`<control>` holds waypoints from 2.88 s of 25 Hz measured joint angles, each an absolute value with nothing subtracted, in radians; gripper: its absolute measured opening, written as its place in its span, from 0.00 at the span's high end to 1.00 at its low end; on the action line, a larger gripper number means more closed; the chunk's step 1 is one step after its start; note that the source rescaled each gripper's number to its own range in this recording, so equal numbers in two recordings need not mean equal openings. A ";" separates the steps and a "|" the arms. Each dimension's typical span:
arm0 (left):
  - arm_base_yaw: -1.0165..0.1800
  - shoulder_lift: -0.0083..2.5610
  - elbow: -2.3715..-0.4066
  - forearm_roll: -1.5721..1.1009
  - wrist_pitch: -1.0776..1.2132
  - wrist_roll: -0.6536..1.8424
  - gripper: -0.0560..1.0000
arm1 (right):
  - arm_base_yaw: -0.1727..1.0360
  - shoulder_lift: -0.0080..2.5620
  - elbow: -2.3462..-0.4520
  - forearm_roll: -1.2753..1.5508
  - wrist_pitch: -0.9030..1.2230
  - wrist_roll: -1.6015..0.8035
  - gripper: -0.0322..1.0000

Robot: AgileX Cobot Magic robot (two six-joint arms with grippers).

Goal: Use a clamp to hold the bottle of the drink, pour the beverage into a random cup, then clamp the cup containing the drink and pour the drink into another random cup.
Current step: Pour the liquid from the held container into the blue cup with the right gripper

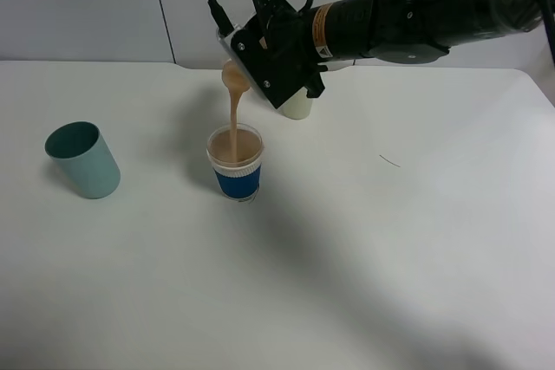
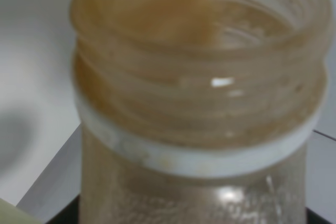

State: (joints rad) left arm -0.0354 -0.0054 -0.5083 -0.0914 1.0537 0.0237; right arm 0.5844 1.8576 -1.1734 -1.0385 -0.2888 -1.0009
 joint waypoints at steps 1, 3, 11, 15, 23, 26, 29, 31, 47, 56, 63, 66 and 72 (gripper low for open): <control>-0.035 -0.005 -0.508 -0.091 1.054 0.024 0.00 | 0.584 1.858 -1.173 -1.037 -0.289 -1.005 0.97; -0.035 -0.005 -0.508 -0.091 1.054 0.024 0.00 | 0.586 1.858 -1.173 -1.035 -0.289 -1.011 0.97; -0.035 -0.005 -0.508 -0.091 1.054 0.024 0.00 | 0.596 1.858 -1.174 -1.028 -0.294 -1.061 0.97; -0.035 -0.005 -0.508 -0.091 1.054 0.024 0.00 | 0.596 1.858 -1.174 -1.012 -0.294 -1.084 0.97; -0.035 -0.005 -0.508 -0.091 1.054 0.024 0.00 | 0.596 1.858 -1.175 -0.973 -0.295 -1.106 0.97; -0.035 -0.005 -0.508 -0.091 1.054 0.024 0.00 | 0.596 1.858 -1.175 -0.952 -0.292 -1.106 0.97; -0.035 -0.005 -0.508 -0.091 1.054 0.024 0.00 | 0.596 1.858 -1.175 -0.950 -0.291 -1.106 0.97; -0.035 -0.005 -0.508 -0.091 1.054 0.024 0.00 | 0.596 1.858 -1.175 -0.949 -0.287 -1.109 0.97; -0.035 -0.005 -0.508 -0.091 1.054 0.024 0.00 | 0.596 1.858 -1.175 -0.937 -0.284 -1.226 0.97; -0.035 -0.005 -0.508 -0.091 1.054 0.024 0.00 | 0.596 1.858 -1.175 -0.937 -0.284 -1.265 0.97; -0.035 -0.005 -0.508 -0.091 1.054 0.024 0.00 | 0.596 1.858 -1.175 -0.937 -0.284 -1.271 0.97; -0.035 -0.005 -0.508 -0.091 1.054 0.024 0.00 | 0.602 1.858 -1.175 -0.937 -0.286 -1.300 0.97; -0.035 -0.005 -0.508 -0.091 1.054 0.024 0.00 | 0.606 1.858 -1.176 -0.935 -0.286 -1.323 0.97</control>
State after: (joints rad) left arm -0.0354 -0.0054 -0.5083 -0.0914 1.0537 0.0237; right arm 0.6055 1.8576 -1.1763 -0.9347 -0.2861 -1.3231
